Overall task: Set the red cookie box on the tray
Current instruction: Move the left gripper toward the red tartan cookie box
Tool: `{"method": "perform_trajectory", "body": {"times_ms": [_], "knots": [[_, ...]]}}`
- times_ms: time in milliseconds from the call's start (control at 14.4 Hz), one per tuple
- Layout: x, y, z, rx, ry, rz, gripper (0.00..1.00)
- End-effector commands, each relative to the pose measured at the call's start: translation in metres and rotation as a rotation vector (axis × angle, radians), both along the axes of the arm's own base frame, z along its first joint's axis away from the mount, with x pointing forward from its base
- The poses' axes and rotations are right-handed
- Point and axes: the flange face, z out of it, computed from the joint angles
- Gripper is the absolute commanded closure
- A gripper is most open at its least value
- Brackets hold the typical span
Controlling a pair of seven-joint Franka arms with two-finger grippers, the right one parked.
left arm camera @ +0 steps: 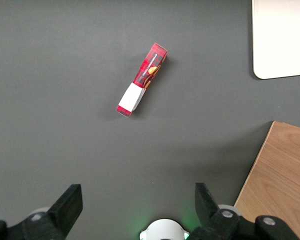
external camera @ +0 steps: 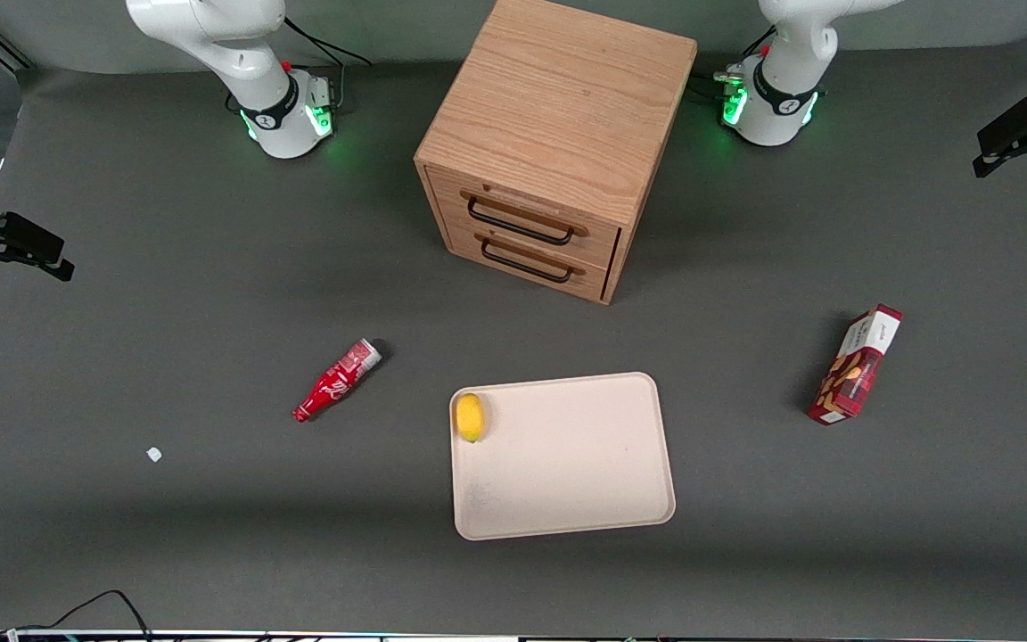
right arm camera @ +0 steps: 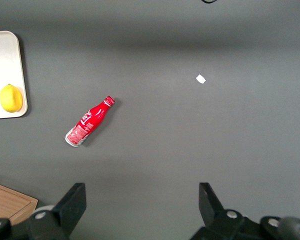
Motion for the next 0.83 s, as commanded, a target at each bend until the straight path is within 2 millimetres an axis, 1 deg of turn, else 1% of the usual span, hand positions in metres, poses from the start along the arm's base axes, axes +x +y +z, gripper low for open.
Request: {"method": "perform_trajectory", "body": {"times_ms": [0, 209, 348, 487, 626, 765], "knots": [[-0.001, -0.004, 0.005, 0.007, 0.017, -0.009, 0.00], [0.005, -0.005, 0.001, 0.006, 0.006, -0.016, 0.00], [0.017, -0.006, -0.013, -0.003, 0.031, -0.063, 0.00], [0.032, -0.004, -0.036, -0.019, 0.074, -0.183, 0.00], [0.049, 0.003, -0.062, -0.033, 0.107, -0.216, 0.00], [0.068, 0.011, -0.094, -0.033, 0.112, -0.301, 0.00]]}}
